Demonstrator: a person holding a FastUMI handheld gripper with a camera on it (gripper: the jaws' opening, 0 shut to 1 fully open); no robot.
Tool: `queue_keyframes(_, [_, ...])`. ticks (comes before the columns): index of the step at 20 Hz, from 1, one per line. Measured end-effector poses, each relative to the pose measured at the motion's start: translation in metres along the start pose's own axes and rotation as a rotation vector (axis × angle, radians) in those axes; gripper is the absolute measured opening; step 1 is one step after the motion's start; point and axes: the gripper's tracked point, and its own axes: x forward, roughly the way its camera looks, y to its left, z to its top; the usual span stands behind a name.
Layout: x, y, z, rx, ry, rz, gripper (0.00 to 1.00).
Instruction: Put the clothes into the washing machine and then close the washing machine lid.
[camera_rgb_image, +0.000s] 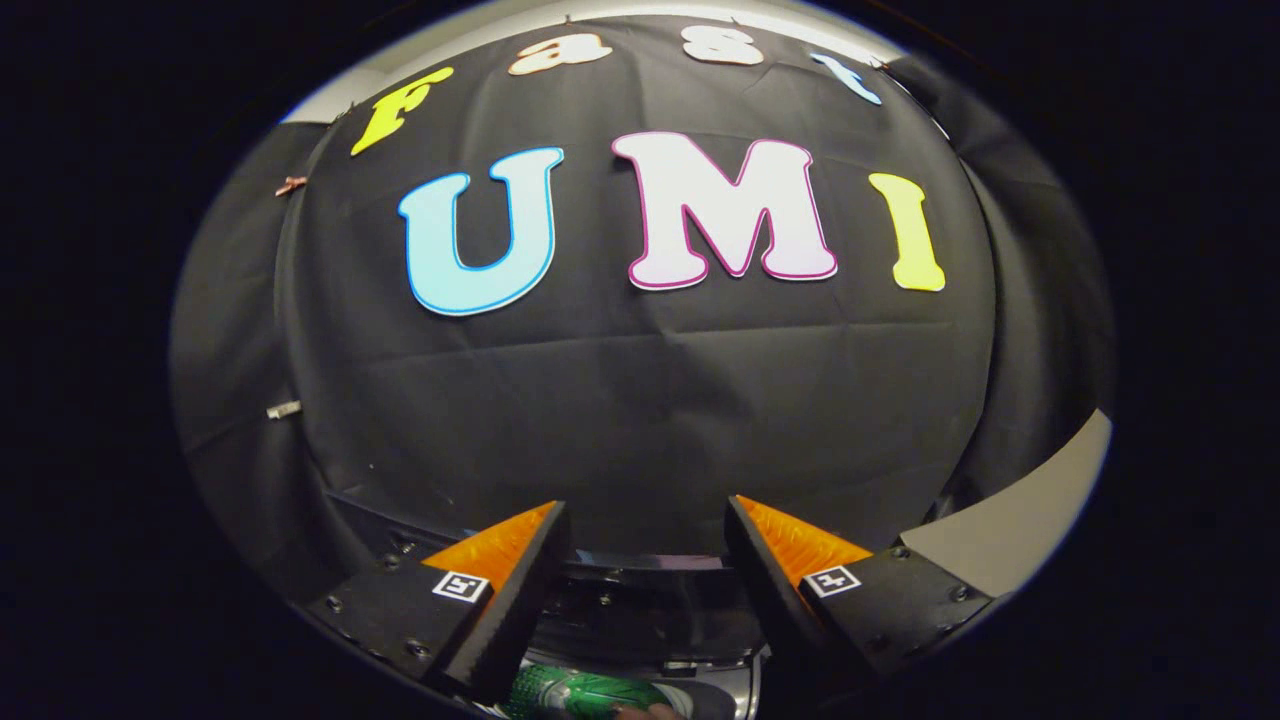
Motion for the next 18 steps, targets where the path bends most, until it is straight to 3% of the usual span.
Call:
queue_keyframes(8, [-0.013,0.0,-0.009,0.008,0.051,-0.005,1.0])
queue_keyframes(18, [-0.094,0.008,-0.035,0.021,0.123,-0.021,0.99])
